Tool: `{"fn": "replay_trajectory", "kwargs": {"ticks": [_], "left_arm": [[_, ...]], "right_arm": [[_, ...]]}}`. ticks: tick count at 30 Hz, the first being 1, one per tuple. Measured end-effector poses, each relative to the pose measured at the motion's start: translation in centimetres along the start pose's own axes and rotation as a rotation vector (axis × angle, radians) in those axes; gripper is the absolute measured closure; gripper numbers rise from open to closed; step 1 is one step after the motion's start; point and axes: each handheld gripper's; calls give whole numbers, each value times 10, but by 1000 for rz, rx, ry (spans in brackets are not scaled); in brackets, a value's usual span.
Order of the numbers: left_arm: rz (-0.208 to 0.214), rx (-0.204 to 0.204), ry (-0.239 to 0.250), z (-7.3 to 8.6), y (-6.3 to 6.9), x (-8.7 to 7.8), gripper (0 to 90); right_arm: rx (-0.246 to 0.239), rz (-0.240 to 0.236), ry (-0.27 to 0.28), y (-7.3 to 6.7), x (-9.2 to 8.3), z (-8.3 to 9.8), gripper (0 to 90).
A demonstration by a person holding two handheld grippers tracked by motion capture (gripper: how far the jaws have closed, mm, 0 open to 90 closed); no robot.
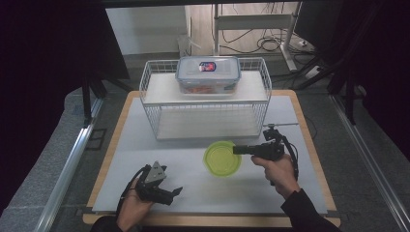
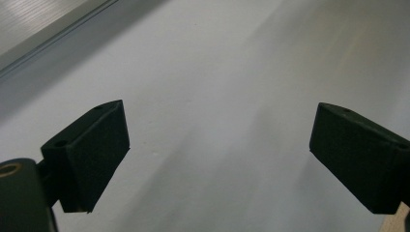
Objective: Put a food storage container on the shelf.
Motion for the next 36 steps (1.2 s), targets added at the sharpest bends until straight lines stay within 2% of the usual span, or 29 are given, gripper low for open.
{"fn": "replay_trajectory", "kwargs": {"ticks": [6, 18, 26, 36], "left_arm": [[1, -3, 2, 0, 0, 0, 69], [15, -11, 8, -1, -1, 0, 68], [19, -11, 9, -2, -1, 1, 68], [16, -13, 6, -2, -1, 1, 67]], "right_arm": [[-26, -3, 28, -15, -10, -19, 816], [-46, -14, 92, -41, -27, -56, 817], [-49, -26, 132, -54, -35, -76, 817], [-56, -30, 156, -70, -39, -102, 817]]}}
Point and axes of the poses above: each handheld gripper's, and its own axes: x roughly forward along the jaws, z roughly out of its underside, y roughly to its right, and after that the axes turned 14 degrees about -z, right-handed
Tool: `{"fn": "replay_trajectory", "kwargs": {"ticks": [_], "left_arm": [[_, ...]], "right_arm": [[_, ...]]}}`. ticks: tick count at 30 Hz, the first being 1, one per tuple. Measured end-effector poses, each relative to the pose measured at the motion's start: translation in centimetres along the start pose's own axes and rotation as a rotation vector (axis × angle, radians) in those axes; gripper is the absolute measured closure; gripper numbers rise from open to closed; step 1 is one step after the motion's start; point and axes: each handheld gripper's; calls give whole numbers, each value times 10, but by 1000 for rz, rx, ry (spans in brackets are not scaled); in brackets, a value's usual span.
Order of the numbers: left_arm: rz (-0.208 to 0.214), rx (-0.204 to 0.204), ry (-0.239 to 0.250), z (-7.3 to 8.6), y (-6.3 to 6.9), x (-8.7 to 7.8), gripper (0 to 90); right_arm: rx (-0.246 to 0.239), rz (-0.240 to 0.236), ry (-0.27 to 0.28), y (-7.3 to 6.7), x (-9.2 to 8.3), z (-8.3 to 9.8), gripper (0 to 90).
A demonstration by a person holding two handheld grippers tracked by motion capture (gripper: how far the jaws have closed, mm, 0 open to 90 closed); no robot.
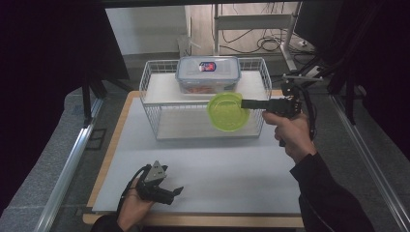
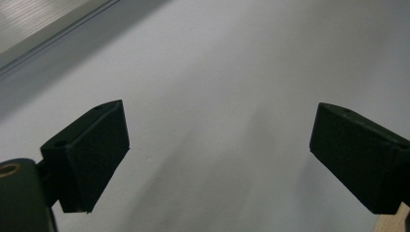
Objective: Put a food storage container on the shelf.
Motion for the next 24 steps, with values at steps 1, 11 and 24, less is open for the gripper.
{"fn": "replay_trajectory", "kwargs": {"ticks": [1, 11, 24], "left_arm": [[0, -1, -2, 0, 0, 0, 67], [4, -3, -8, 1, -1, 1, 60], [11, -4, -9, 1, -1, 0, 61]], "right_arm": [[0, -2, 4, -1, 1, -3, 817], [-12, 11, 33, -12, 9, -33, 817], [-17, 73, 106, -15, 13, -76, 818]]}}
Point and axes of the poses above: each handheld gripper's, and its own axes: x roughly forward along the jaws, z roughly out of its underside, y roughly to its right, and after that the axes turned 14 degrees about -z, right-handed
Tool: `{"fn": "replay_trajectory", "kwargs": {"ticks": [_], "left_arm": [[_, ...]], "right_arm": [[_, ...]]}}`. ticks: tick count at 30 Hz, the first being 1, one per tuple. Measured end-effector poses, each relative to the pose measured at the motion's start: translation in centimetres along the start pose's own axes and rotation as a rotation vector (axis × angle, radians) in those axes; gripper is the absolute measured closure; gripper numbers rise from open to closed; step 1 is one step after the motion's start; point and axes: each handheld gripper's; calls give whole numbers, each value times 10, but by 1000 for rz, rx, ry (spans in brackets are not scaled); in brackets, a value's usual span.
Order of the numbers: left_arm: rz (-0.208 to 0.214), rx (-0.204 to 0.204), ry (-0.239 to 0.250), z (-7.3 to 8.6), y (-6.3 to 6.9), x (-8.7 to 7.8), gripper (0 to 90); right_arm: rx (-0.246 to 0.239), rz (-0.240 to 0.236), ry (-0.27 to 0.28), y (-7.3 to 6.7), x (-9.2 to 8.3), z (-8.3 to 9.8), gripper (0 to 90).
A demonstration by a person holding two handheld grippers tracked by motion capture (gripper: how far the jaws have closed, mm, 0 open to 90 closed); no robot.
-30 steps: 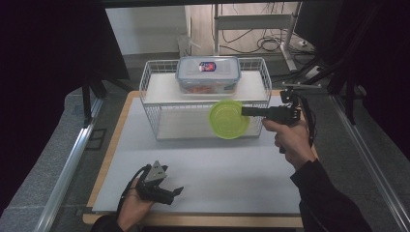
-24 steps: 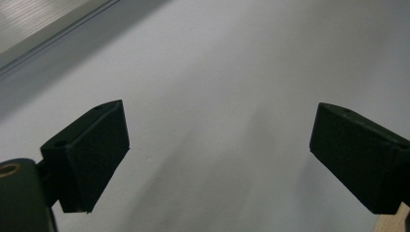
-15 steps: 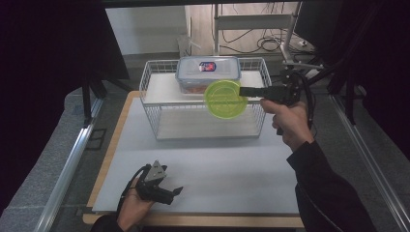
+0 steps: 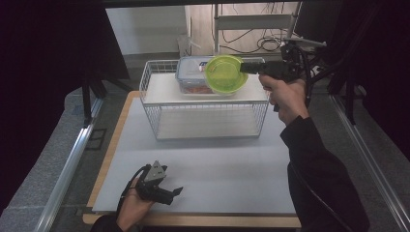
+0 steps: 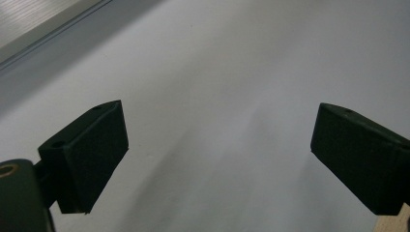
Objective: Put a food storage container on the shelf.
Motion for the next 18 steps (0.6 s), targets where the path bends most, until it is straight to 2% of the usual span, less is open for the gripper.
{"fn": "replay_trajectory", "kwargs": {"ticks": [5, 18], "left_arm": [[4, 1, 2, 0, 0, 0, 61], [14, 2, 5, 0, 0, 0, 63]], "right_arm": [[3, 26, 19, 2, 6, -13, 818], [19, 75, 52, 11, 34, -39, 818]]}}
Point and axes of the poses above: each handheld gripper's, and its own axes: x roughly forward along the jaws, z roughly out of its underside, y roughly to its right, and after that the axes turned 14 degrees about -z, right-handed
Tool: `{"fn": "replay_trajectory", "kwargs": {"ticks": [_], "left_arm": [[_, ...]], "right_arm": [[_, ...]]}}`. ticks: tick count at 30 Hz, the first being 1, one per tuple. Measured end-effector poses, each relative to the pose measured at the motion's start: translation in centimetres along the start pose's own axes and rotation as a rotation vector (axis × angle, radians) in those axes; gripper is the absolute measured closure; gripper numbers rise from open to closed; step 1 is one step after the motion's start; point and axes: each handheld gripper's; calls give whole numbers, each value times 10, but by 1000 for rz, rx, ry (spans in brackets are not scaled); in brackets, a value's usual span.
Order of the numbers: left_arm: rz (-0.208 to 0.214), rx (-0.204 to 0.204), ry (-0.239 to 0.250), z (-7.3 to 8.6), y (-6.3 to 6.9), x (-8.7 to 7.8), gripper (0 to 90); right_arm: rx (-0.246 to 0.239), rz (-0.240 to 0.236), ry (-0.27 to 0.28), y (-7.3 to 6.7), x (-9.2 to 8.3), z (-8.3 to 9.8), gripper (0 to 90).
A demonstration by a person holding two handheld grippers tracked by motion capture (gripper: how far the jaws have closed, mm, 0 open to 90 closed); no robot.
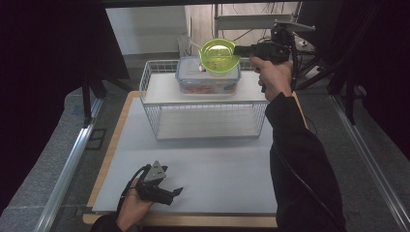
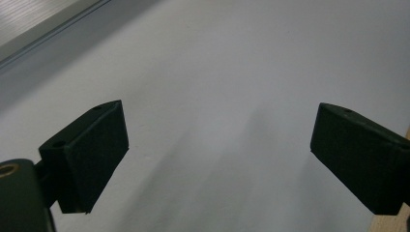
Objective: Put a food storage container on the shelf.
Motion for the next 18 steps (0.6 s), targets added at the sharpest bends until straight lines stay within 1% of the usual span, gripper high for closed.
{"fn": "replay_trajectory", "kwargs": {"ticks": [3, 7, 11, 12, 16, 18], "left_arm": [[3, 1, 0, 0, 0, 0, 63], [7, 5, 0, 0, 1, 0, 63], [10, 7, 0, 0, 1, 1, 64], [10, 7, -1, 0, 1, 1, 64], [13, 7, -1, 0, 1, 1, 64], [14, 7, -1, 0, 1, 1, 64]], "right_arm": [[-3, 18, 2, 1, 7, -4, 817], [8, 33, 9, 4, 16, -8, 817], [31, 35, 12, 9, 26, -10, 817], [43, 35, 12, 10, 28, -10, 817], [53, 38, 6, 16, 39, -9, 817], [63, 32, 11, 18, 42, -9, 816]]}}
Point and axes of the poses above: each handheld gripper's, and its own axes: x roughly forward along the jaws, z roughly out of its underside, y roughly to its right, and after that the axes turned 14 degrees about -z, right-handed
